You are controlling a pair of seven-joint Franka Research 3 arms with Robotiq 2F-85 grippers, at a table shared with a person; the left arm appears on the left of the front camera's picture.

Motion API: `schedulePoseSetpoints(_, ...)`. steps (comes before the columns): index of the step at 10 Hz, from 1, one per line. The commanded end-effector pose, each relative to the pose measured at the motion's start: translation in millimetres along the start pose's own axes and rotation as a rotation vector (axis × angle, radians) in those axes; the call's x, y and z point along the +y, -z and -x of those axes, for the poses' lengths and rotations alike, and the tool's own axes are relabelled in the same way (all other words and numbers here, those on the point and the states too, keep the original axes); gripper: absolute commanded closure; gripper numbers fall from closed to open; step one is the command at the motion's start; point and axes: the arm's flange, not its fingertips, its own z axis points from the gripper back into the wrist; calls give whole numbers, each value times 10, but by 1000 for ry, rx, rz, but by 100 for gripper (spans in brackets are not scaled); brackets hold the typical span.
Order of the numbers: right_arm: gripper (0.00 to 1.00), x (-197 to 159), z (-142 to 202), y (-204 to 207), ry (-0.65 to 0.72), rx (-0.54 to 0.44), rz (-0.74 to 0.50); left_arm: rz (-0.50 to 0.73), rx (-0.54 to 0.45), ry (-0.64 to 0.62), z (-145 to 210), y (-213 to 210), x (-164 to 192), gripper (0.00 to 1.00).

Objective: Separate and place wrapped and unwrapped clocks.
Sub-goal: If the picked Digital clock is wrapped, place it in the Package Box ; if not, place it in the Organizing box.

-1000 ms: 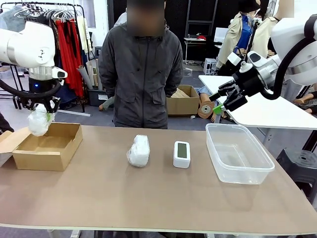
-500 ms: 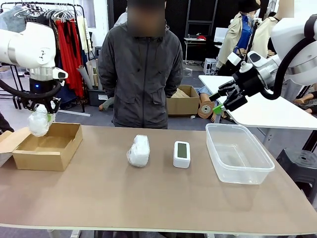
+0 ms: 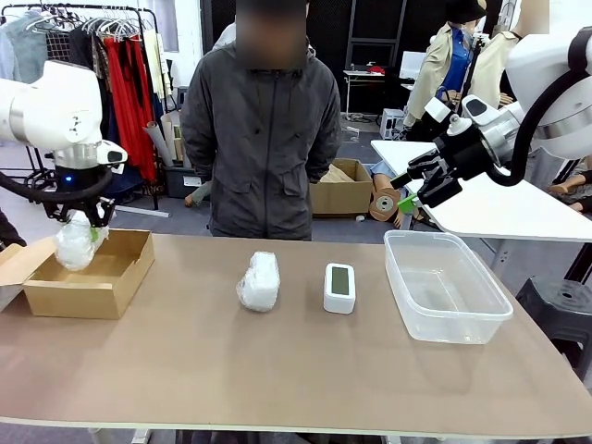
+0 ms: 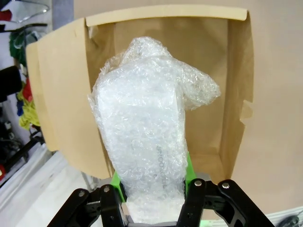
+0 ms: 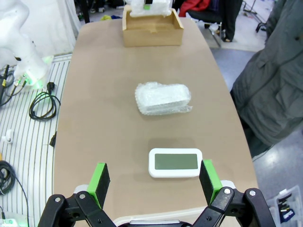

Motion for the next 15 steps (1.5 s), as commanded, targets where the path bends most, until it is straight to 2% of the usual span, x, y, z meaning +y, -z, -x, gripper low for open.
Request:
schedulePoseSetpoints(1, 0, 4, -22, -16, -6, -5, 2, 25, -52, 29, 191, 63, 97, 100)
schedulePoseSetpoints(3, 0, 4, -22, -16, -6, -5, 2, 16, -76, 60, 236, 216, 116, 100)
schedulePoseSetpoints(7, 0, 4, -22, -16, -6, -5, 2, -10, -75, 63, 60, 508, 63, 100)
schedulePoseSetpoints(15, 0, 4, -22, -16, -6, -5, 2, -59, -42, 60, -174, 706, 113, 100)
